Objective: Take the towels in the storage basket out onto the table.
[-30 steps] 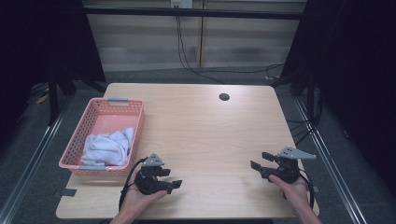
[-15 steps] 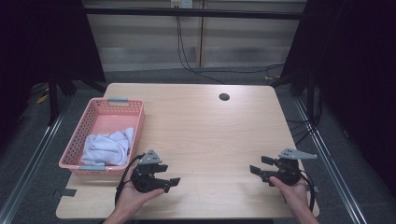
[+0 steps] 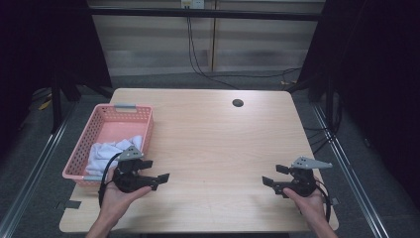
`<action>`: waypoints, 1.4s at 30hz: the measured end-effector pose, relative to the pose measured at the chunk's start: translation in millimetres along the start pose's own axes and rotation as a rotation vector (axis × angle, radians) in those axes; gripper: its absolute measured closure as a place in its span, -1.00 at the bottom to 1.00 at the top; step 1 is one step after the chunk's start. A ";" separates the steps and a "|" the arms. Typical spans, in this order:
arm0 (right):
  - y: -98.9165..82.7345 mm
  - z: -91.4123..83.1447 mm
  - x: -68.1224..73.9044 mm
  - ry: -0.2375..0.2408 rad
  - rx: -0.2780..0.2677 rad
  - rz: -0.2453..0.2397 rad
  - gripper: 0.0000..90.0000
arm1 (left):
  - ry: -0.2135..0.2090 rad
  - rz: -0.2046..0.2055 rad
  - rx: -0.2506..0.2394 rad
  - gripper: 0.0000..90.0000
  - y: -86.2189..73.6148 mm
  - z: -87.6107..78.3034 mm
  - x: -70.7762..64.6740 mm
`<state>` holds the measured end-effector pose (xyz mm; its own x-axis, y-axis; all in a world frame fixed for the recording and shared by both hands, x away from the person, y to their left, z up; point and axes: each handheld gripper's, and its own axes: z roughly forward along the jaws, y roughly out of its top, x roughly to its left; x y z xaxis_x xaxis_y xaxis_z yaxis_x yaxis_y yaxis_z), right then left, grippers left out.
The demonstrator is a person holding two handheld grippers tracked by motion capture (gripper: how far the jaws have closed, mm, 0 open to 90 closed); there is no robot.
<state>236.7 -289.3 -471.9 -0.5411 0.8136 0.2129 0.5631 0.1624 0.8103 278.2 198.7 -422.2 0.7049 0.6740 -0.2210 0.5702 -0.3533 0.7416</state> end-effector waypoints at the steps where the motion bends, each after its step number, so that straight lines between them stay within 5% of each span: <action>1: 0.0 0.9 -0.2 0.008 0.007 0.001 -0.54 | -0.006 0.011 0.000 -0.64 1.4 -7.0 3.9; 4: -0.1 1.9 0.2 0.029 0.019 0.005 -0.53 | -0.026 0.025 -0.023 -0.64 3.0 -13.5 7.8; 10: -0.2 2.7 1.1 0.037 0.029 0.002 -0.54 | 0.051 0.026 -0.002 -0.60 11.7 -35.1 30.9; 12: 0.0 2.5 1.2 0.037 0.030 -0.001 -0.54 | 0.102 0.033 -0.027 -0.57 13.4 -49.5 42.0; 16: 0.9 -0.2 1.5 0.025 0.009 0.000 -0.54 | 0.168 -0.009 -0.032 -0.54 13.1 -69.0 63.1; 17: 0.9 -0.3 1.4 0.024 0.009 -0.001 -0.54 | 0.172 -0.026 0.001 -0.56 12.2 -73.2 74.6; 29: 2.4 7.7 8.0 0.050 0.036 -0.038 -0.55 | 0.189 -0.110 0.142 -0.65 8.2 -62.6 121.4; 32: 2.3 7.0 8.6 0.055 0.044 -0.043 -0.54 | 0.227 -0.150 0.200 -0.64 5.5 -54.6 130.6; 35: 1.7 7.3 9.0 0.061 0.049 -0.052 -0.54 | 0.200 -0.164 0.232 -0.63 2.0 -48.8 138.2; 42: 1.7 10.6 9.4 0.059 0.072 -0.063 -0.54 | 0.212 -0.115 0.354 -0.73 7.9 -28.9 134.8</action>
<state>239.2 -275.5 -474.3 -0.6118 0.7663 0.1962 0.5691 0.2541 0.7820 365.5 305.5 -427.8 0.5468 0.8276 -0.1269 0.7758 -0.4438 0.4485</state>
